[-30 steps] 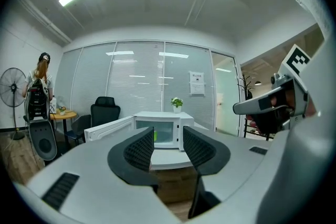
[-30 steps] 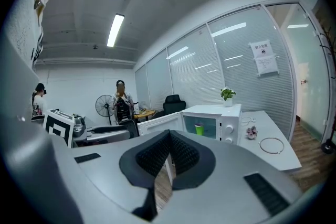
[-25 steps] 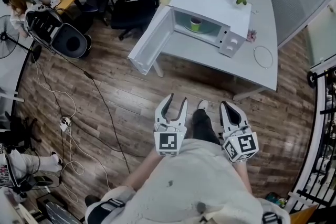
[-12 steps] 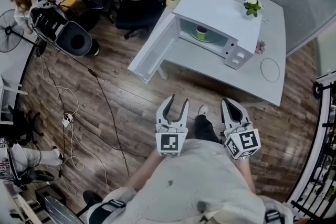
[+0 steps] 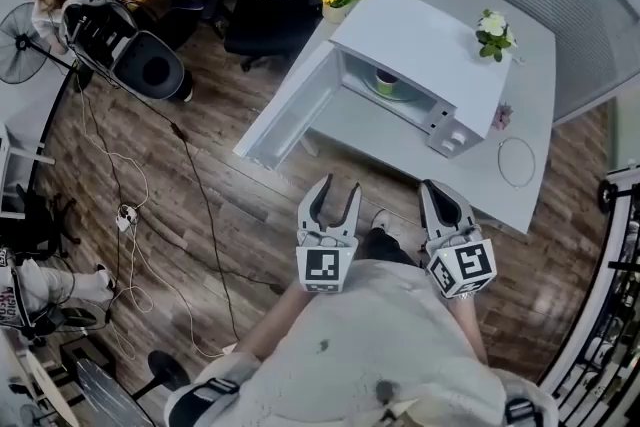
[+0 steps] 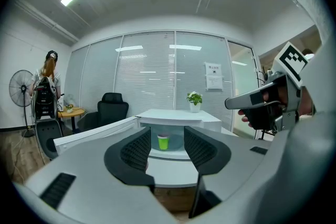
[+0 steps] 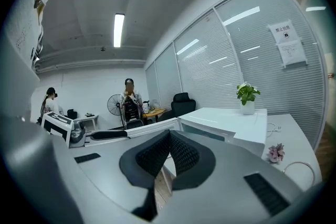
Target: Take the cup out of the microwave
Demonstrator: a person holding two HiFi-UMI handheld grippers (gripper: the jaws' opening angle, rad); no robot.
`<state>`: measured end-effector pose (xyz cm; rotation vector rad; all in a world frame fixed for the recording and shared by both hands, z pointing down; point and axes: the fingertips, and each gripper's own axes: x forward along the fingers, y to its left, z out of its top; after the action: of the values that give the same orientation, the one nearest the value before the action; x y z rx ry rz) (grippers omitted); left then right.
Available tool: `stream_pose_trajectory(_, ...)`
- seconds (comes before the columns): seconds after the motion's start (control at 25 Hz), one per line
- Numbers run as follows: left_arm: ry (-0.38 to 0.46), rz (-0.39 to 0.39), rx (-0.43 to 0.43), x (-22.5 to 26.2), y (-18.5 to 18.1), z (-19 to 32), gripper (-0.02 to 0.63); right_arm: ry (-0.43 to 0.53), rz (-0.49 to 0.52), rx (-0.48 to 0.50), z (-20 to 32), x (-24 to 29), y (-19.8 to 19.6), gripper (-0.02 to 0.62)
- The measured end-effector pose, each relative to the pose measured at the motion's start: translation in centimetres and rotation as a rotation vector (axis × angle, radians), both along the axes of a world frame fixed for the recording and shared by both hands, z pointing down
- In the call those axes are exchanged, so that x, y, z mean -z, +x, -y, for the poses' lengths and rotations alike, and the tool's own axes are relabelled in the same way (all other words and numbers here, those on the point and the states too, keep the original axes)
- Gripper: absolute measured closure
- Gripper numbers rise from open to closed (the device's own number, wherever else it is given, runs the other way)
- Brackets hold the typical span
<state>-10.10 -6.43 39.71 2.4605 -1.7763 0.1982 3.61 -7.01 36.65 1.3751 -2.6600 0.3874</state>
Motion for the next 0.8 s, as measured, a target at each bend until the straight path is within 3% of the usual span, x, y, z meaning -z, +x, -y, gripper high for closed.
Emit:
stream_pose_trajectory(0.52,0.013,0.000,0.067,-0.5,7.1,7.7,0.382,0.036,0.008,0.076,8.9,0.3,7.1,0.586)
stream_pose_trajectory(0.8,0.003,0.000,0.097,-1.5,8.2,10.3,0.380,0.038,0.012,0.083,11.1,-0.2,9.0,0.586)
